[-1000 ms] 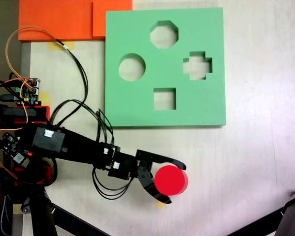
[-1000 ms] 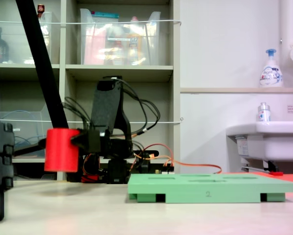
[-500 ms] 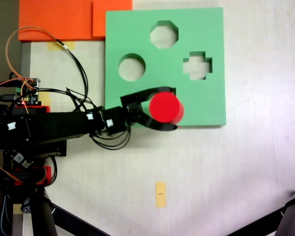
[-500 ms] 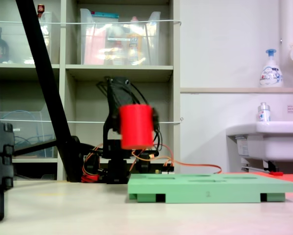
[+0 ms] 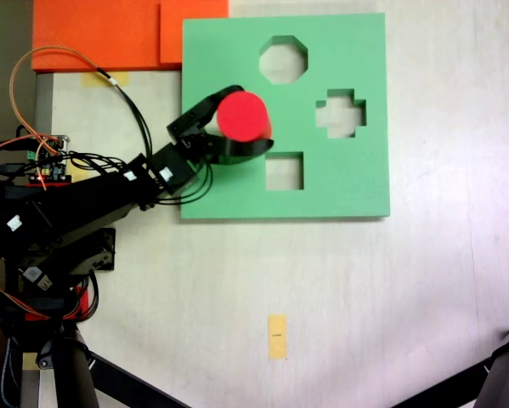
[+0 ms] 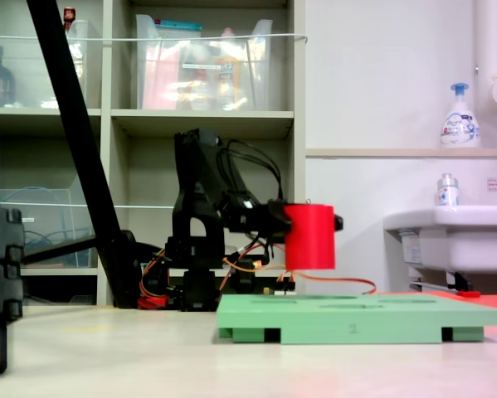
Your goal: Put the cylinder block into the corresponding hole
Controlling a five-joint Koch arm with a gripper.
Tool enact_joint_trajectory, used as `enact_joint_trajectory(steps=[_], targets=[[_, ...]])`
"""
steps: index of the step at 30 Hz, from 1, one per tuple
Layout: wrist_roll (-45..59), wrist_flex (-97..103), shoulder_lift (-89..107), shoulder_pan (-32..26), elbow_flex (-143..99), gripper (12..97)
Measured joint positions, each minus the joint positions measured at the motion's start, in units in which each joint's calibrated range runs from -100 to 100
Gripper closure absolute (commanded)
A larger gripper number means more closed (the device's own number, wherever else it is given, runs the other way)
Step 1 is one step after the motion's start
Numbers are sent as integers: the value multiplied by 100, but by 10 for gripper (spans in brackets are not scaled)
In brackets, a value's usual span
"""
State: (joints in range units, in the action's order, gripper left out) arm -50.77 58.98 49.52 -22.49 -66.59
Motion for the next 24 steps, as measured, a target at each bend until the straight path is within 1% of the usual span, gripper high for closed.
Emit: enact_joint_trajectory(steps=[11, 24], targets=[[0, -10, -780, -303, 0, 772], [10, 10, -1341, -430, 39, 772]])
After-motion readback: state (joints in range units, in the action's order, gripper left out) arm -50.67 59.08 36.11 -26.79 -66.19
